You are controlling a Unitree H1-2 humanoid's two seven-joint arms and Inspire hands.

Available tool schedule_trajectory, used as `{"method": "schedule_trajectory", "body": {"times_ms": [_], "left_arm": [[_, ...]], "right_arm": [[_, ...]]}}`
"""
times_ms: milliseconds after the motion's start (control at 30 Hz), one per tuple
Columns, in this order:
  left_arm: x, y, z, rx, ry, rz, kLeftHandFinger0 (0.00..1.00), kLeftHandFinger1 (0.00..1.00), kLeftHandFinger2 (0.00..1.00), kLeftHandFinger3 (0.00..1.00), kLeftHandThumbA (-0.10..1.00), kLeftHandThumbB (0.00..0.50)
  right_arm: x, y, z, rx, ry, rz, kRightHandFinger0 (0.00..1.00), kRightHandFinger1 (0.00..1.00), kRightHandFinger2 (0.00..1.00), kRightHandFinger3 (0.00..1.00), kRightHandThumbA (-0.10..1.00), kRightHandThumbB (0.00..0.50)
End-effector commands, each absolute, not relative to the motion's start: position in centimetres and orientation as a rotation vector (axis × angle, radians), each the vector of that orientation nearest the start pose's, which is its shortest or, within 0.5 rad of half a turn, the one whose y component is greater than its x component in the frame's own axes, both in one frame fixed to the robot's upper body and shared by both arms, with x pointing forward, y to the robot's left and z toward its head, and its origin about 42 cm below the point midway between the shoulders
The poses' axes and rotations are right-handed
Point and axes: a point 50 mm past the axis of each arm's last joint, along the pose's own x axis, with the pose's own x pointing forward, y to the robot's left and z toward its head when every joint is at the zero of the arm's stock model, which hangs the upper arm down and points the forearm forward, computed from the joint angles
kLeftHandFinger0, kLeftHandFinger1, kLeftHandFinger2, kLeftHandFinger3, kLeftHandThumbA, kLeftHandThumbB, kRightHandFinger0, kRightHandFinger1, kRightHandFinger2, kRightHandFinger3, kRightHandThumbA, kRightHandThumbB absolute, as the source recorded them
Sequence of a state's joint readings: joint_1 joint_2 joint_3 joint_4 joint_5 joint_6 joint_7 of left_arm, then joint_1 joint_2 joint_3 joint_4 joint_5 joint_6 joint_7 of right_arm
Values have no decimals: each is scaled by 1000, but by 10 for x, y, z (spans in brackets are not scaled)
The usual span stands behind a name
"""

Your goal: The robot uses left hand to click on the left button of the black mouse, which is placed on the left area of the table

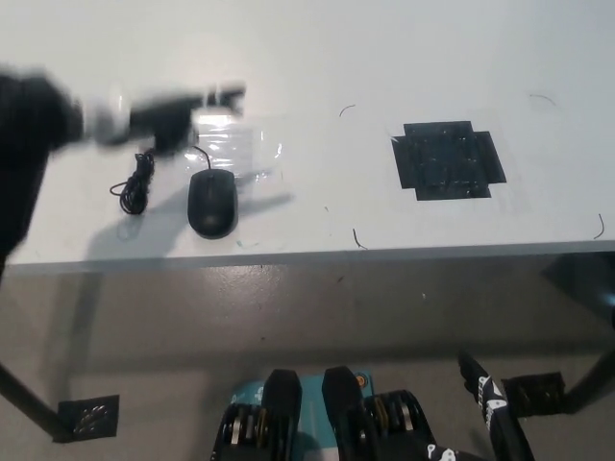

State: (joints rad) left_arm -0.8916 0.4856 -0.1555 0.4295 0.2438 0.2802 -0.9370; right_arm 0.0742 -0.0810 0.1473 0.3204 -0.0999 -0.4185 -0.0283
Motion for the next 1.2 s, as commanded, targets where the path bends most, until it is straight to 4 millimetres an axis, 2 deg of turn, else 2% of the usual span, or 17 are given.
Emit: {"method": "schedule_trajectory", "body": {"times_ms": [0, 133, 167, 267, 333, 367, 433, 467, 500, 567, 600, 633, 800, 867, 933, 1000, 1167], "left_arm": [[167, 303, 369, 387, -747, -766, 67, 2, 139, 1000, 1000, 329], [133, 301, 316, 259, -614, -841, 102, 76, 279, 1000, 1000, 279], [123, 300, 302, 224, -544, -860, 145, 125, 338, 1000, 1000, 307], [109, 291, 276, 178, -406, -854, 185, 182, 429, 1000, 1000, 309], [110, 284, 259, 165, -358, -837, 227, 226, 427, 1000, 1000, 332], [115, 277, 241, 128, -329, -811, 497, 324, 472, 1000, 1000, 319], [126, 268, 215, 123, -323, -719, 650, 414, 532, 1000, 1000, 284], [131, 264, 196, 140, -300, -627, 872, 536, 602, 1000, 1000, 298], [135, 261, 177, 162, -295, -553, 1000, 682, 724, 1000, 1000, 277], [142, 259, 152, 202, -285, -452, 1000, 932, 955, 1000, 1000, 268], [145, 259, 143, 223, -283, -412, 1000, 967, 991, 1000, 1000, 268], [154, 257, 119, 259, -262, -334, 1000, 1000, 1000, 1000, 1000, 294], [176, 254, 82, 278, -207, -237, 1000, 1000, 1000, 1000, 1000, 273], [185, 254, 67, 279, -163, -213, 1000, 1000, 1000, 1000, 1000, 249], [191, 259, 50, 283, -108, -171, 1000, 1000, 1000, 1000, 1000, 239], [192, 263, 43, 265, -84, -149, 1000, 1000, 1000, 1000, 1000, 253], [199, 268, 41, 253, -85, -125, 1000, 1000, 1000, 1000, 1000, 235]], "right_arm": [[224, -197, 18, -116, -65, 161, 1000, 1000, 1000, 1000, 1000, 181], [221, -197, 14, -116, -49, 160, 1000, 1000, 1000, 1000, 1000, 191], [219, -197, 13, -123, -45, 161, 1000, 1000, 1000, 1000, 1000, 194], [215, -197, 9, -120, -28, 171, 1000, 1000, 1000, 1000, 1000, 193], [212, -197, 8, -122, -21, 176, 1000, 1000, 1000, 1000, 1000, 194], [210, -197, 7, -131, -20, 171, 1000, 1000, 1000, 1000, 1000, 185], [209, -196, 7, -127, -19, 168, 1000, 1000, 1000, 1000, 1000, 194], [207, -195, 6, -117, -14, 171, 1000, 1000, 1000, 1000, 1000, 210], [206, -193, 5, -108, -8, 177, 1000, 1000, 1000, 1000, 1000, 211], [207, -191, 4, -103, -6, 184, 1000, 1000, 1000, 1000, 1000, 207], [208, -190, 5, -104, -8, 188, 1000, 1000, 1000, 1000, 1000, 206], [209, -190, 4, -105, -7, 190, 1000, 1000, 1000, 1000, 1000, 212], [215, -193, 6, -125, -19, 194, 1000, 1000, 1000, 1000, 1000, 222], [218, -193, 8, -134, -26, 198, 1000, 1000, 1000, 1000, 1000, 203], [220, -192, 8, -139, -28, 199, 1000, 1000, 1000, 1000, 1000, 223], [220, -190, 8, -139, -28, 197, 1000, 1000, 1000, 1000, 1000, 224], [222, -192, 9, -156, -35, 191, 1000, 1000, 1000, 1000, 1000, 233]]}}
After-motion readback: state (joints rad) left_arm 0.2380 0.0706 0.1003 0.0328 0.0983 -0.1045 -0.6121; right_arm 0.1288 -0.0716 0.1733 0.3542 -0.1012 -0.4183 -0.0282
